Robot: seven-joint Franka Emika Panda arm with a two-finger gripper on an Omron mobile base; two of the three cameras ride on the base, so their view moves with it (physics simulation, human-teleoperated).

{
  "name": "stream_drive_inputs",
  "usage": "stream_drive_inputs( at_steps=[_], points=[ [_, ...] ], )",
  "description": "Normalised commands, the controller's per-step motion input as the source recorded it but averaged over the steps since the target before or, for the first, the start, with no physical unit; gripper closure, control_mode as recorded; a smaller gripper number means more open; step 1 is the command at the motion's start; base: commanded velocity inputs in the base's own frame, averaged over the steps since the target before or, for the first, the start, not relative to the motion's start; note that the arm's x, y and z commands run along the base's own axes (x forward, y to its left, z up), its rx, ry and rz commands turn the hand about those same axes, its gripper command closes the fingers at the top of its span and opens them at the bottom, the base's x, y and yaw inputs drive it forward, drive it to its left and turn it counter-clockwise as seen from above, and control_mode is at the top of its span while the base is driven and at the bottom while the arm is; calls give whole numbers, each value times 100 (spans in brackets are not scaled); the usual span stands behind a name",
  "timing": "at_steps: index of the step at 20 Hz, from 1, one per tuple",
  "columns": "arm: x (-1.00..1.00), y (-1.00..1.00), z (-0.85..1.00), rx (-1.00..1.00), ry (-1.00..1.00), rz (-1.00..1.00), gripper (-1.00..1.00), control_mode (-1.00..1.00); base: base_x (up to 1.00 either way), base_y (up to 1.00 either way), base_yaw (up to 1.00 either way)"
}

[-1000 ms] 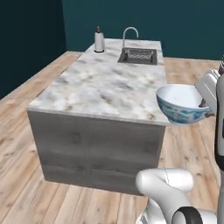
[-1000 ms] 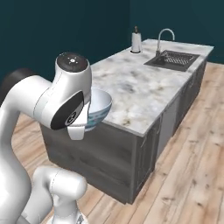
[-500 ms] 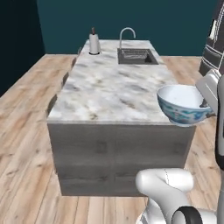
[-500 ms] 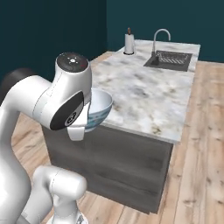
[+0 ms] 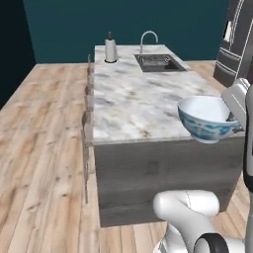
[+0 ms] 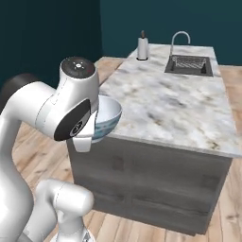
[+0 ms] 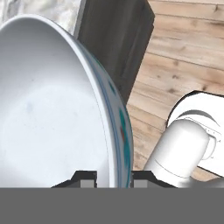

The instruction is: Pick up the bowls from the cabinet and place each bowl in front of a stool on the dining counter.

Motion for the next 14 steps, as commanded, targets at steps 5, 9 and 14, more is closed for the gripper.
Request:
stream_drive_inputs(
  at_steps=[5, 9, 14],
  points=[
    [0, 0, 0, 0, 0, 0, 100, 100, 31, 100, -27],
    [0, 0, 0, 0, 0, 0, 100, 100, 32, 100, -27],
    [0, 0, 0, 0, 0, 0, 100, 100, 33, 100, -29]
  ],
)
